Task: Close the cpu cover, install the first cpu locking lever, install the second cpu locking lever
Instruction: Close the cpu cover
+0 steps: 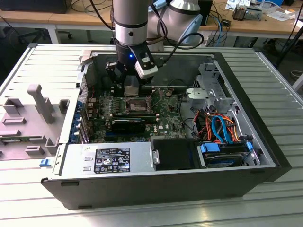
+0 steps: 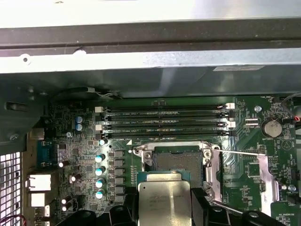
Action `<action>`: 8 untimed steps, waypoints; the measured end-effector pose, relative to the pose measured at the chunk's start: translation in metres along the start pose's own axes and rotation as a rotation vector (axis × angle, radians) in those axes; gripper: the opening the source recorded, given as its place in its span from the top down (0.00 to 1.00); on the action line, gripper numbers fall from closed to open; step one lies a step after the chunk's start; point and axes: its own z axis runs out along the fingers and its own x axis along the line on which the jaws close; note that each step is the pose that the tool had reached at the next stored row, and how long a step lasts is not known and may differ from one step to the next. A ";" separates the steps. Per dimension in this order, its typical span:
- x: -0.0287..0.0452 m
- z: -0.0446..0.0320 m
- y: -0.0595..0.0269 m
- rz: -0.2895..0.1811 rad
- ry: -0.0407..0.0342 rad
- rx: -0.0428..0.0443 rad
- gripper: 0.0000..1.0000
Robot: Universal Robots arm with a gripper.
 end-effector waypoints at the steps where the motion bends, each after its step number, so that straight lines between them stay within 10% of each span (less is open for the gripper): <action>1: -0.0009 0.0000 0.0001 0.000 0.0000 0.0000 0.45; 8: -0.0070 0.0003 0.0007 0.000 0.0000 0.0000 0.45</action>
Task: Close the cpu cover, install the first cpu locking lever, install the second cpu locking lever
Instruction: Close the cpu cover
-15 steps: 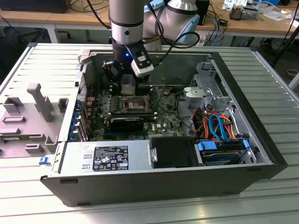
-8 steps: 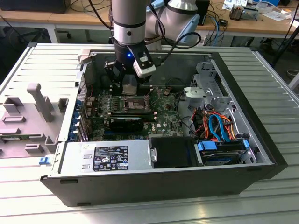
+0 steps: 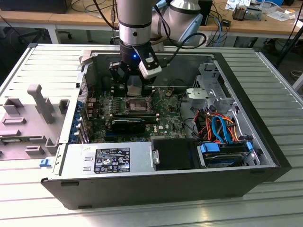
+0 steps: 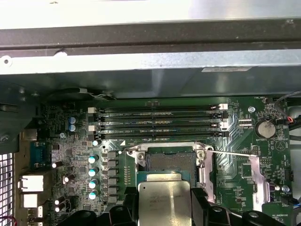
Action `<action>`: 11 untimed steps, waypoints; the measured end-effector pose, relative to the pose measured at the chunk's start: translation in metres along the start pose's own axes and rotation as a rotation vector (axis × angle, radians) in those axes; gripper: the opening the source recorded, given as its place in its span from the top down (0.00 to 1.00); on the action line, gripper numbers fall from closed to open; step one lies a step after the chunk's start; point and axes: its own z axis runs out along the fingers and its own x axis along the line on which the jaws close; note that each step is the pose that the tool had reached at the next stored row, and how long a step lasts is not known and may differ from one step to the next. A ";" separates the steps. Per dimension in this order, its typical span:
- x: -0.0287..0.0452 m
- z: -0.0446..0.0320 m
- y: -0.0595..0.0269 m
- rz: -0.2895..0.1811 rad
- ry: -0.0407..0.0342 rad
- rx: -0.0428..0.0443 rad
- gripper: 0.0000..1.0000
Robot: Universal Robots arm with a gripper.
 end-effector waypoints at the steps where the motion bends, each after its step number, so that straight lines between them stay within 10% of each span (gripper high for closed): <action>1: 0.0000 0.0000 0.0001 0.000 0.0000 0.0000 0.45; 11: -0.0001 0.0000 0.0001 0.011 -0.0002 -0.0001 0.45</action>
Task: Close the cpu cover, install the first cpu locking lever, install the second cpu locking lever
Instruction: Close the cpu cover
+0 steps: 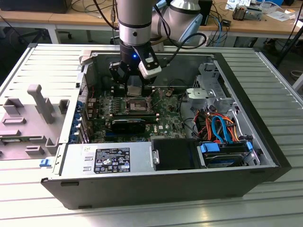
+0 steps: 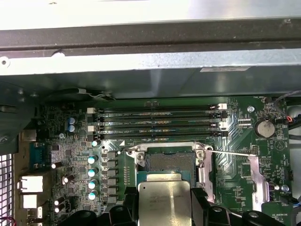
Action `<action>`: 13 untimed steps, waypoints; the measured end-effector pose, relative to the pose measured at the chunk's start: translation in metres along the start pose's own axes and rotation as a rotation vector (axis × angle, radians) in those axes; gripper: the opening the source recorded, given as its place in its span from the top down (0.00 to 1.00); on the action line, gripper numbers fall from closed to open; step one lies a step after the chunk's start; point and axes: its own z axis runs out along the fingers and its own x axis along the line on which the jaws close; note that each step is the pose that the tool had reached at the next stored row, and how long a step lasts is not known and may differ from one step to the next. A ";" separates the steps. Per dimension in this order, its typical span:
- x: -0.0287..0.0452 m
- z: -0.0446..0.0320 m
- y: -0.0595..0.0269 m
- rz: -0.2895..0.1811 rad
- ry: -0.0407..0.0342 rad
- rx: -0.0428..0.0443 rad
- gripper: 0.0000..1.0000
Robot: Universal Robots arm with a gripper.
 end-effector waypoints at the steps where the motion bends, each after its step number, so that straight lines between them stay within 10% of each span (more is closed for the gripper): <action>1: 0.0000 0.0000 0.0000 0.003 -0.0001 0.0000 0.45; 13: -0.0001 0.0003 0.0000 0.039 -0.0005 0.0014 0.45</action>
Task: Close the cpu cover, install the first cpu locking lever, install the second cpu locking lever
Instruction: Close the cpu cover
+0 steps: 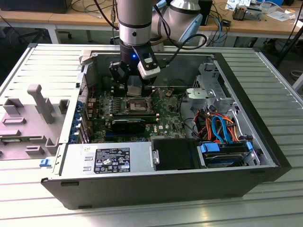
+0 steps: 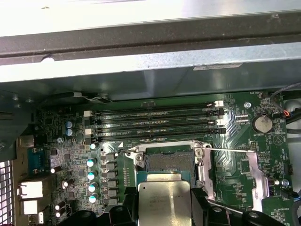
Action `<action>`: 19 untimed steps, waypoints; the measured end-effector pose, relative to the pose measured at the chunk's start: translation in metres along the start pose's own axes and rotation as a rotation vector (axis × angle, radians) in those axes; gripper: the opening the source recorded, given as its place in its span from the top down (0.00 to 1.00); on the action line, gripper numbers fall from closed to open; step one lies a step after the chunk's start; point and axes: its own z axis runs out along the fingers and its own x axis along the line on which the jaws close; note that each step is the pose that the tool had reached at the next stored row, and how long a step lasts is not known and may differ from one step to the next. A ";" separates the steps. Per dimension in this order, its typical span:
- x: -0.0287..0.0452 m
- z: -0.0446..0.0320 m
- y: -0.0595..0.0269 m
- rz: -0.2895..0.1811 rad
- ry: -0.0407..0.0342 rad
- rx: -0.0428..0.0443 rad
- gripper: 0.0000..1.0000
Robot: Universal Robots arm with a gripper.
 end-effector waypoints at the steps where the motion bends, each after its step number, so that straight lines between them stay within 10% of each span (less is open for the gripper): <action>1: 0.0000 0.0000 0.0000 0.001 -0.0001 0.0007 0.45; 19: 0.0000 0.0012 0.0000 0.046 -0.0011 0.0074 0.45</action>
